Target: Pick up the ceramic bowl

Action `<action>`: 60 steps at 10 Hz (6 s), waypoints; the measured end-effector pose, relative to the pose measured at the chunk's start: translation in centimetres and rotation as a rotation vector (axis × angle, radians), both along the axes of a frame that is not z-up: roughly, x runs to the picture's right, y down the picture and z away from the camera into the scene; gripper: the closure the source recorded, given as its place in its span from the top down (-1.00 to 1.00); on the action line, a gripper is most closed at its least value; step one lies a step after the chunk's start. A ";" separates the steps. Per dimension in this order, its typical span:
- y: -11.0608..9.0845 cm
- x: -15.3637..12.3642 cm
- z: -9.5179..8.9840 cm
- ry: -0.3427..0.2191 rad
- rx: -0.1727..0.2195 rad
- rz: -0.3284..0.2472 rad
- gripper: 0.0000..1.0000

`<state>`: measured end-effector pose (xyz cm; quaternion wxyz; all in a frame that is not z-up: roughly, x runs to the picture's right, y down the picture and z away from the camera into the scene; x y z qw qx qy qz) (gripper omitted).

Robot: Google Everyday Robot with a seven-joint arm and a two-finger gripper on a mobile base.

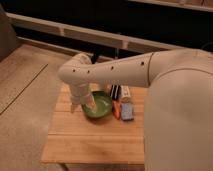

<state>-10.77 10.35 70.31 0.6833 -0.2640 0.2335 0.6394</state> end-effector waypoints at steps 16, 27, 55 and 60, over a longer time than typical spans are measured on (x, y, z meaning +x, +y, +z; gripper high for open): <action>0.0 0.0 0.0 0.000 0.000 0.000 0.30; -12.3 6.7 1.7 -0.124 0.357 -0.150 0.30; 1.6 10.4 19.2 -0.283 -0.181 -0.117 -0.52; 0.1 9.8 17.0 -0.241 -0.257 -0.270 -1.00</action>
